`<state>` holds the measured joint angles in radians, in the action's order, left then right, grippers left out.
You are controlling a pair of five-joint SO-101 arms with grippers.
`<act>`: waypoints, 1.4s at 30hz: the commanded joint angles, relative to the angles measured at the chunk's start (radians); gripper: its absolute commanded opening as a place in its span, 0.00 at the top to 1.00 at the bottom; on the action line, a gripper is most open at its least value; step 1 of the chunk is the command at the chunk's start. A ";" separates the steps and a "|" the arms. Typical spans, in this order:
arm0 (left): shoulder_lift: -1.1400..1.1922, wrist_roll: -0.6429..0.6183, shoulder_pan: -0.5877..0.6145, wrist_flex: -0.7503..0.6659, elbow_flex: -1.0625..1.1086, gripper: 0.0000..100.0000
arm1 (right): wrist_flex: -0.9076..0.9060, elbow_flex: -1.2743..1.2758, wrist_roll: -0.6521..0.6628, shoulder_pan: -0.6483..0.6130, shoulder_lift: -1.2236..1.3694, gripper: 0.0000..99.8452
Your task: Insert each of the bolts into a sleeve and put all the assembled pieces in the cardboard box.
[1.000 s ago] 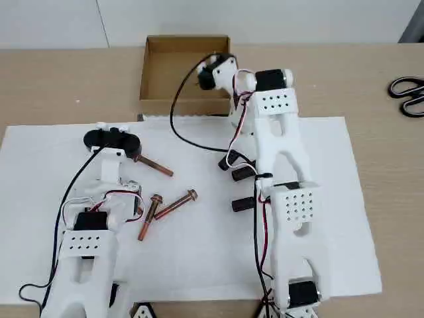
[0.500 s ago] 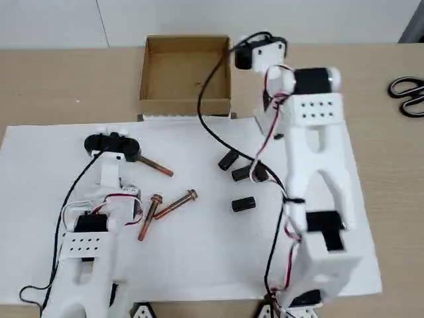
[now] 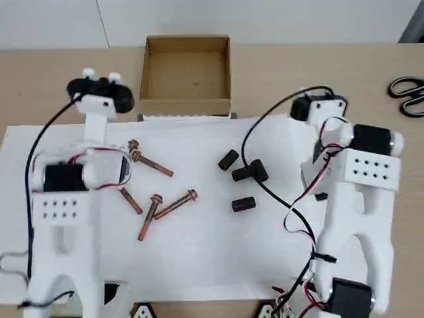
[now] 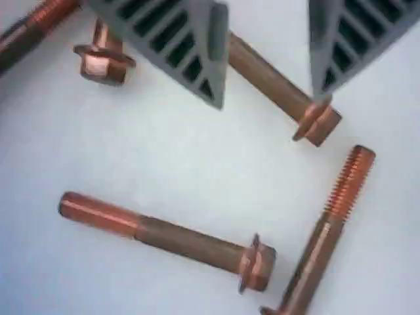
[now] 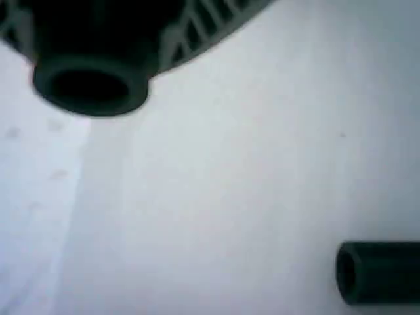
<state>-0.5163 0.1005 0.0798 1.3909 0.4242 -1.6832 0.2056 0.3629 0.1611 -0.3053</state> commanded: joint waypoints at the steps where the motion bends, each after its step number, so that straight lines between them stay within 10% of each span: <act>1: 0.201 0.015 -0.026 0.117 -0.205 0.92 | 0.019 0.038 0.009 0.048 -0.047 0.99; 20: 0.884 -0.048 -0.009 0.344 -0.733 0.92 | 0.016 0.086 0.009 0.211 -0.051 0.99; 42: 1.146 0.347 0.095 0.345 -1.073 0.88 | 0.024 0.178 0.006 0.268 -0.053 0.99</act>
<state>0.6283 0.4396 0.1749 1.7223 -0.5808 -1.6694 0.3913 0.3629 0.4250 -0.3161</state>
